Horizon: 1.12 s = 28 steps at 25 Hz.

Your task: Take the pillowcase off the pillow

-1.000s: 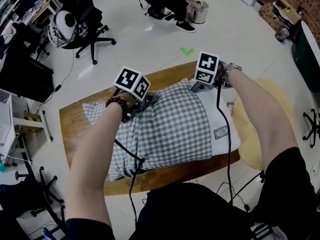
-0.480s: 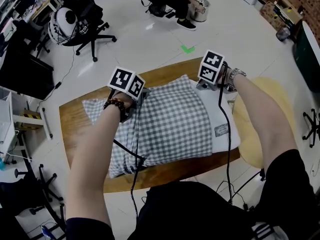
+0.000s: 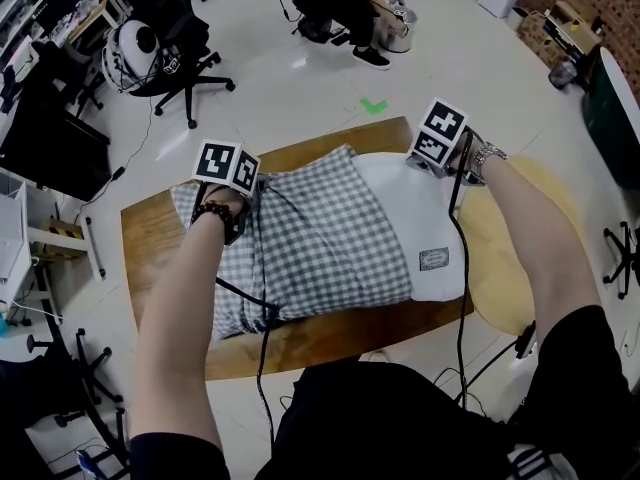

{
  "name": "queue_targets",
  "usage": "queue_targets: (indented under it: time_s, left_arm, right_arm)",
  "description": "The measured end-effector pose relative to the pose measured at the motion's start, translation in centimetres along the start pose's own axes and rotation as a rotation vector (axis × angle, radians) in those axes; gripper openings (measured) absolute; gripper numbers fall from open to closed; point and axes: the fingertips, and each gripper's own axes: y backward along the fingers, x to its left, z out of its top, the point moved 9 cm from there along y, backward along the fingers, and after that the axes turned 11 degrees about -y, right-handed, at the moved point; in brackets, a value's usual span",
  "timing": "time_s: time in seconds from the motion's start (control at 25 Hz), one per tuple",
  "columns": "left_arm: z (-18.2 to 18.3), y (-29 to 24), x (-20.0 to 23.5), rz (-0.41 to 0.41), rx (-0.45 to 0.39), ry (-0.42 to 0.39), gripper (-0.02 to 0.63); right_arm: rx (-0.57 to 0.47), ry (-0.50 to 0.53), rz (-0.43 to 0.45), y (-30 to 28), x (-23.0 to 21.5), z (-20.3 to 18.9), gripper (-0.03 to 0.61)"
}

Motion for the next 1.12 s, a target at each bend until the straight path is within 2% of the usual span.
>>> queue_targets:
  time_s: [0.32, 0.56, 0.8, 0.96, 1.12]
  left_arm:
    - [-3.5, 2.9, 1.6, 0.06, -0.007, 0.119, 0.012]
    - [-6.2, 3.9, 2.2, 0.08, -0.031, 0.194, 0.012]
    - [-6.2, 3.4, 1.4, 0.05, -0.067, 0.165, 0.019]
    - [-6.4, 3.4, 0.3, 0.06, -0.12, 0.159, 0.052]
    - [-6.4, 3.7, -1.5, 0.09, -0.15, 0.115, 0.135]
  right_arm:
    - [-0.055, 0.008, -0.147, 1.6, -0.2, -1.4, 0.011]
    - [-0.08, -0.023, -0.205, 0.6, -1.1, -2.9, 0.011]
    - [-0.143, 0.016, -0.199, 0.3, -0.3, -2.2, 0.02]
    - [-0.217, 0.084, -0.221, 0.8, 0.8, -2.2, 0.081]
    - [-0.273, 0.146, -0.276, 0.8, 1.8, -3.0, 0.155]
